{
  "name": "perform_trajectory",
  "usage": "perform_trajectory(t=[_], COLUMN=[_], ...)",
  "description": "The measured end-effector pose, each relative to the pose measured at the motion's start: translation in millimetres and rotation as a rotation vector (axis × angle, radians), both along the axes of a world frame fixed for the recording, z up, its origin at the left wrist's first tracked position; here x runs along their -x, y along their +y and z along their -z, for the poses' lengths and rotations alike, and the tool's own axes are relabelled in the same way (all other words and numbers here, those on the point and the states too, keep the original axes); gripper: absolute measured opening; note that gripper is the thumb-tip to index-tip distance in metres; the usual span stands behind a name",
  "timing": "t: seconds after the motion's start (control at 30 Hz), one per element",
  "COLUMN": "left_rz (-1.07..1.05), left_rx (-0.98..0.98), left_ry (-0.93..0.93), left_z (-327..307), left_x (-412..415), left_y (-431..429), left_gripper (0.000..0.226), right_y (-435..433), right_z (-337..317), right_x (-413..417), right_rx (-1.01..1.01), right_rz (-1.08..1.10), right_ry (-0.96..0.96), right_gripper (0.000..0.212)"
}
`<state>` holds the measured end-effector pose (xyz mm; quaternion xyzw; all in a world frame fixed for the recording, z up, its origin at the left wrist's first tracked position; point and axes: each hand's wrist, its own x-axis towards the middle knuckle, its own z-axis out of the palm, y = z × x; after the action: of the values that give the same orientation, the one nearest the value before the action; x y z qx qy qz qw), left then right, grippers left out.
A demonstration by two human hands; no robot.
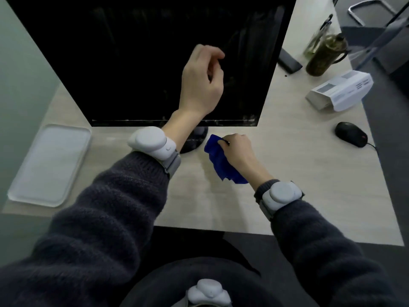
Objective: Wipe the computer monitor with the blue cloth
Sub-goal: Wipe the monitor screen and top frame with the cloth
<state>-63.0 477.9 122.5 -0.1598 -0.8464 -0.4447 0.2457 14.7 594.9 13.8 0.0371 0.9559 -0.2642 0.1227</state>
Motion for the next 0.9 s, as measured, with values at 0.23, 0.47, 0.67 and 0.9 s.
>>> perform_trajectory(t=[0.23,0.47,0.67,0.9], left_rz=[0.061,0.22,0.152,0.097], left_rx=[-0.024,0.37,0.575,0.508], left_ry=[-0.505,-0.934,-0.865,-0.796], left_z=[77.0,156.7,169.9,166.9], left_x=[-36.2,-75.1,-83.5,-89.9], left_y=[-20.0,-33.8,-41.6,-44.5], left_gripper=[0.018,0.036,0.033,0.01], right_y=[-9.7,-13.8,-18.5,-24.8], right_z=[40.3,49.2,44.7,50.3], right_x=[-28.1,-33.8,-32.9,-38.2], right_rx=[-0.213,-0.137,0.105,-0.049], right_rz=[0.044,-0.071,0.022,-0.068], right_ry=[-0.118,-0.133,-0.029,-0.003], right_gripper=[0.071,0.049,0.055,0.058])
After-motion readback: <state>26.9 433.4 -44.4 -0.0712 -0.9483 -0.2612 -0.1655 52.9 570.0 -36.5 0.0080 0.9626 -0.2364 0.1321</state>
